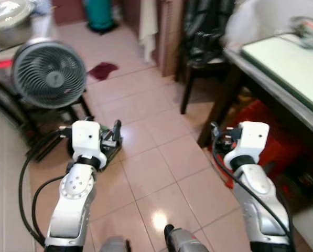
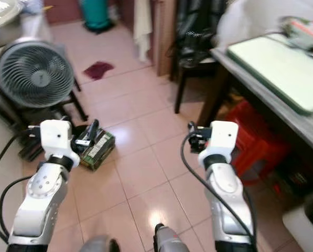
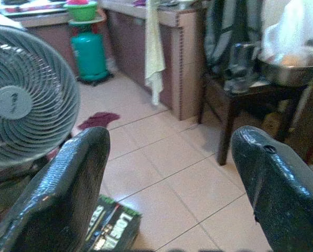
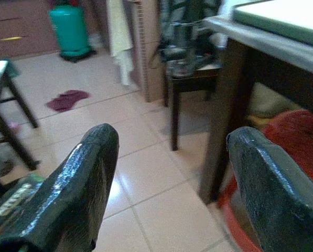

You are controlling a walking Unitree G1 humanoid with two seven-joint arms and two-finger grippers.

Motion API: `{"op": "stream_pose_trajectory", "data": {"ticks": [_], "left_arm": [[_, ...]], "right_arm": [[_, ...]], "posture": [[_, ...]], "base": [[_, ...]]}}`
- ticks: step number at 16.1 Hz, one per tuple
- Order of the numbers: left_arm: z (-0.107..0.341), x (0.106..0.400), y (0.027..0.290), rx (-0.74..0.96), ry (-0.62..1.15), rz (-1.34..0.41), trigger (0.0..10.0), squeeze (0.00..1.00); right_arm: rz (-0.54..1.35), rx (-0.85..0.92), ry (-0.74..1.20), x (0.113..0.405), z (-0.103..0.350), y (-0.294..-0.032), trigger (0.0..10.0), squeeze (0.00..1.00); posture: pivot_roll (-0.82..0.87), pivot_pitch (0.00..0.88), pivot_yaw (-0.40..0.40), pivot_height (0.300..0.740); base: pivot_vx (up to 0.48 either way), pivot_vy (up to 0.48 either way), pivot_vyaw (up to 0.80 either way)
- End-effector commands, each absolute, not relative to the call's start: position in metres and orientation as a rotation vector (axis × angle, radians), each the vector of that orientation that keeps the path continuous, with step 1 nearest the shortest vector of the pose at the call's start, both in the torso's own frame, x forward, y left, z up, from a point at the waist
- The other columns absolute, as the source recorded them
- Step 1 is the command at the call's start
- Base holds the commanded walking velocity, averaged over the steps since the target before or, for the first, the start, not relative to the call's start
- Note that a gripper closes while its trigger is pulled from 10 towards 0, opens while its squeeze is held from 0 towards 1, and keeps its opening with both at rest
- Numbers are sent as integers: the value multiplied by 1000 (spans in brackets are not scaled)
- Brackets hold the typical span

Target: Setting the table

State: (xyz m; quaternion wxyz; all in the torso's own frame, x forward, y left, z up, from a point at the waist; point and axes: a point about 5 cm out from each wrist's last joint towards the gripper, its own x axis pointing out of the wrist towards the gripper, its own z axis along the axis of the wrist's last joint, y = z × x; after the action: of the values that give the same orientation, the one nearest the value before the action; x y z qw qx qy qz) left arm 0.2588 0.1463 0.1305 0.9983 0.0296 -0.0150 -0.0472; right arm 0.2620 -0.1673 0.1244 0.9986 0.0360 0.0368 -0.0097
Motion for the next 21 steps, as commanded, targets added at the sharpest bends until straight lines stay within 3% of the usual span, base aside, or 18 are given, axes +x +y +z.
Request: {"op": "stream_pose_trajectory", "data": {"ticks": [1,4,13,14,21], "left_arm": [[129,258,150,74,-25,-82,10000,0],[131,258,148,84,-38,-104,10000,0],[134,257,145,77,-63,-136,10000,0],[135,256,149,136,-84,-89,10000,0],[134,254,145,70,-65,-138,10000,0]], "right_arm": [[-12,93,67,260,126,-163,10000,0],[0,100,62,261,126,-161,10000,0],[11,127,35,258,131,-157,10000,0],[11,126,34,256,131,-157,10000,0],[18,128,38,256,131,-157,10000,0]], "posture": [[-18,119,13,740],[-17,118,11,740],[-21,126,10,740],[-21,126,9,740],[-18,129,5,740]], "base": [[0,394,-763],[0,395,-763],[0,0,-763],[0,0,-775],[0,-69,-781]]}}
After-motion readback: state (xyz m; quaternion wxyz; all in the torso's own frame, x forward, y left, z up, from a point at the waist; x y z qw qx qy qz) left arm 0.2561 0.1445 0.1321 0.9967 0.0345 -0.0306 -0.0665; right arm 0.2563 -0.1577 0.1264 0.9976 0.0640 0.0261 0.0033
